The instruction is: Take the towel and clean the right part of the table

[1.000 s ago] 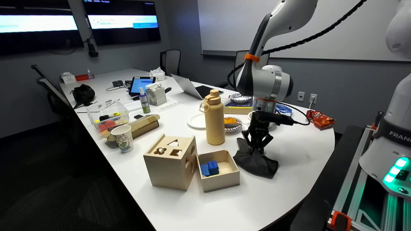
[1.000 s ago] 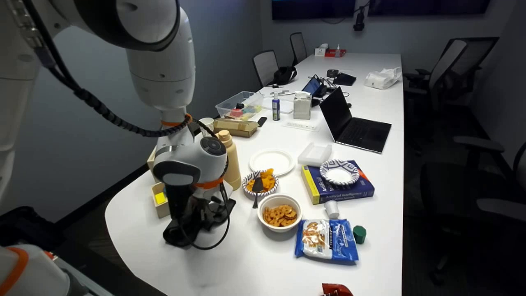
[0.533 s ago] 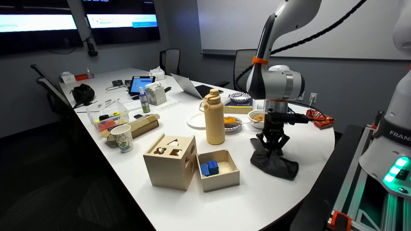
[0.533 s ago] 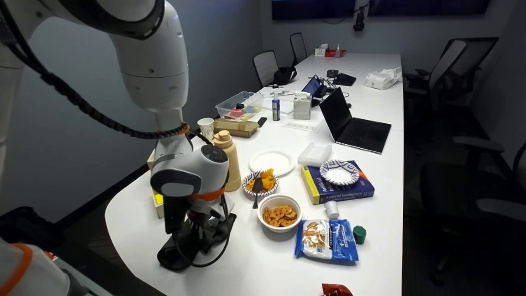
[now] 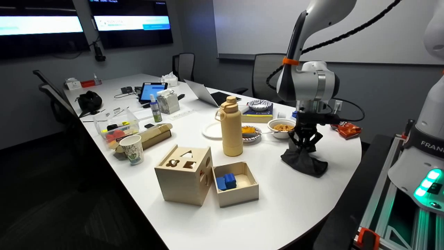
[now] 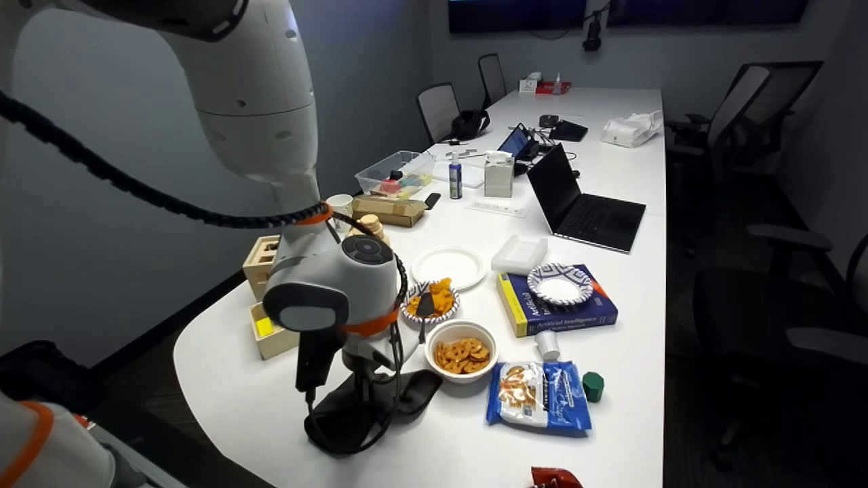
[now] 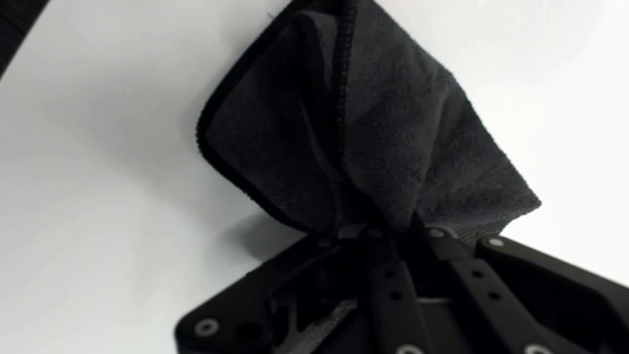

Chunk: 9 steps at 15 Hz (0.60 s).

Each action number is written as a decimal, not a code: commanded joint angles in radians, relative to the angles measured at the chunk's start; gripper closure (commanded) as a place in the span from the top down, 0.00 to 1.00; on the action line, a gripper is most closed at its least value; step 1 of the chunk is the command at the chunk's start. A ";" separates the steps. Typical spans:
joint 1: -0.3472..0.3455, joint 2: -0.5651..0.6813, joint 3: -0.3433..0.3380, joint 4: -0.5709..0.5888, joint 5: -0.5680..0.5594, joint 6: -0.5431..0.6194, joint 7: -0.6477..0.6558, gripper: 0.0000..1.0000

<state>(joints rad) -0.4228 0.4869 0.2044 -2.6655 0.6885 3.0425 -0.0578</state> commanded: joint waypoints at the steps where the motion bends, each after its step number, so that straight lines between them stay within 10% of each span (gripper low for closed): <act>1: 0.025 0.043 0.025 0.086 0.008 0.023 0.024 0.02; 9: 0.017 0.088 0.156 0.187 -0.051 -0.154 -0.046 0.02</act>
<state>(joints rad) -0.4132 0.5637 0.3535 -2.5006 0.6794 2.9871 -0.0809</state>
